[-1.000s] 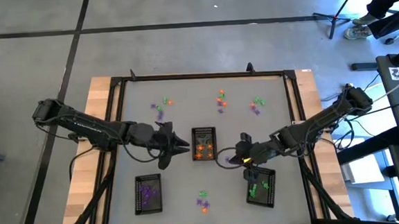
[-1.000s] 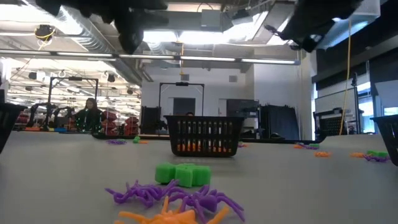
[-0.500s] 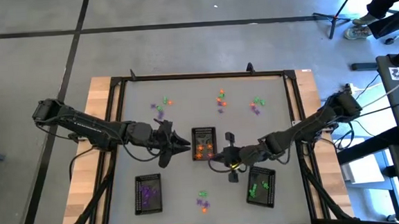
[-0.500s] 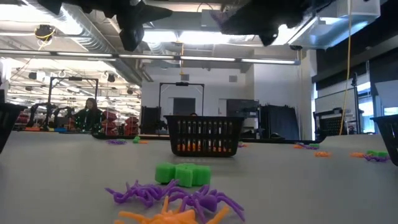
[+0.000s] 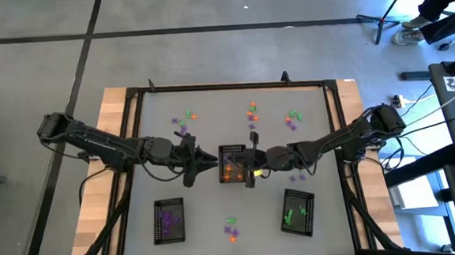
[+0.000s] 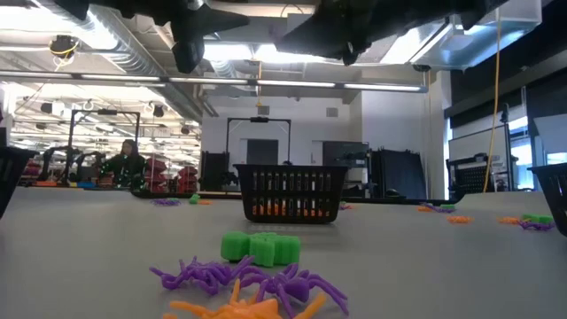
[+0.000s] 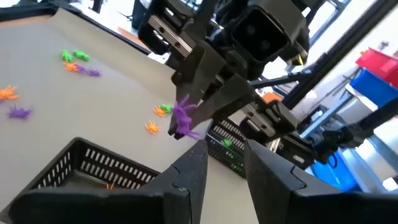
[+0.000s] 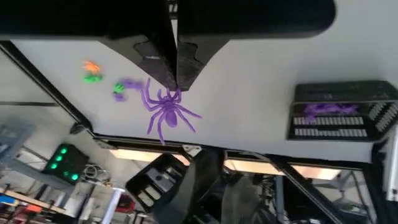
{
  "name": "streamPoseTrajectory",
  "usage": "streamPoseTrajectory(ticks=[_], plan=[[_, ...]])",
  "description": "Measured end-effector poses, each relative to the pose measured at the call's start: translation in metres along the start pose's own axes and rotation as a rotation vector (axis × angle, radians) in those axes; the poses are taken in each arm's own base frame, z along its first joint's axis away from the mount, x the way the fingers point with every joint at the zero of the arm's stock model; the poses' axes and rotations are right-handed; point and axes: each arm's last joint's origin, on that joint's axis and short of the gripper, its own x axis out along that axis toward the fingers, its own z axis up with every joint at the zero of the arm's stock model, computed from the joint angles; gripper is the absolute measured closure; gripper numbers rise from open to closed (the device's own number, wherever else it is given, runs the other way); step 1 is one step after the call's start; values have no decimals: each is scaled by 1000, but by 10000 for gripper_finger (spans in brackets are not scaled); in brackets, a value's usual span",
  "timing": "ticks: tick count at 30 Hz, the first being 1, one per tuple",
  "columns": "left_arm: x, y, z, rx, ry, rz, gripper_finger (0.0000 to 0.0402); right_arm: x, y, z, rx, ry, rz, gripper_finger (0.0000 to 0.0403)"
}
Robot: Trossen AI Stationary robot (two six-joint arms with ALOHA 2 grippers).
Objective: Sort Halloween decoration
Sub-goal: Put the violet spider toy into the bottom left black bin
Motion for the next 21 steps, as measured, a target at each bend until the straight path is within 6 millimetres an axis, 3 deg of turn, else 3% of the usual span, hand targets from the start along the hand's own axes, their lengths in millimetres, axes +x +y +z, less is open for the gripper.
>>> streamPoseTrajectory(ticks=[21], plan=[[0, 1, -1, 49, 6, 18, 303, 0, -1, -4, -16, 38, -8, 403]])
